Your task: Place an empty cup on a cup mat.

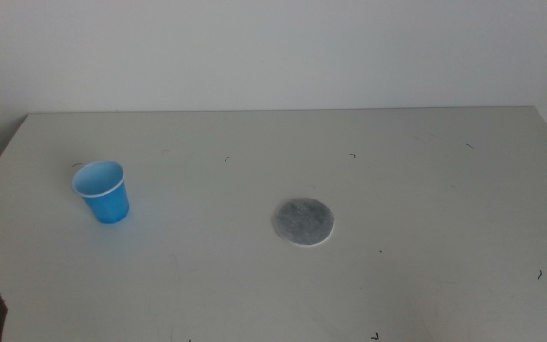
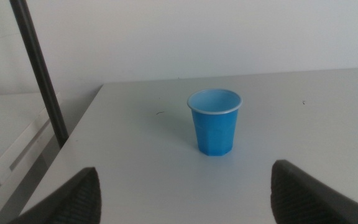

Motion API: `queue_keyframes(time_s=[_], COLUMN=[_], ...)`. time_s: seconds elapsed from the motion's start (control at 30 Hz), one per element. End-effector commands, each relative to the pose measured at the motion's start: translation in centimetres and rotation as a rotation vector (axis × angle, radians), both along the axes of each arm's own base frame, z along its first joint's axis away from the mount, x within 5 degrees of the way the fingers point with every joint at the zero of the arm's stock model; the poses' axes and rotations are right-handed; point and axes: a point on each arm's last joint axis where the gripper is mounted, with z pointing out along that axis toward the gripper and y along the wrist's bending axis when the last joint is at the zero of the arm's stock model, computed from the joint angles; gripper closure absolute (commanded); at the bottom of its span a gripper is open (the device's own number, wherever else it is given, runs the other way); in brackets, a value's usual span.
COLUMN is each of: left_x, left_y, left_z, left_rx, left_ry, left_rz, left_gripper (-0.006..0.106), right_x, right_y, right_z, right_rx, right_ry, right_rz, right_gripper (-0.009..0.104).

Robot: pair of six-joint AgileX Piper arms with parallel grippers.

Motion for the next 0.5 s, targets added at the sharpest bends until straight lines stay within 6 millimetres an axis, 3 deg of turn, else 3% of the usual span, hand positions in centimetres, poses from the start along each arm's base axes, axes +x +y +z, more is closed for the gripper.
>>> queue_keyframes(time_s=[0.0,0.23,0.47], left_x=[-0.2,-0.1,2.6], left_y=[-0.1,0.0,0.1], left_z=[2.3,8.3,15.3], left_rx=[-0.018,-0.052,-0.059], left_ry=[-0.123,-0.041,0.058], left_rz=[-0.01,0.008,0.02], left_gripper=[-0.005,-0.005,-0.005], right_x=[-0.2,-0.2,-0.2], right_y=[0.0,0.0,0.0], right_z=[1.2,1.2,1.2], right_rx=[-0.023,-0.023,-0.023], right_ry=[-0.108,-0.108,-0.108], right_rz=[0.004,0.004,0.004], right_gripper=[0.001,0.001,0.001])
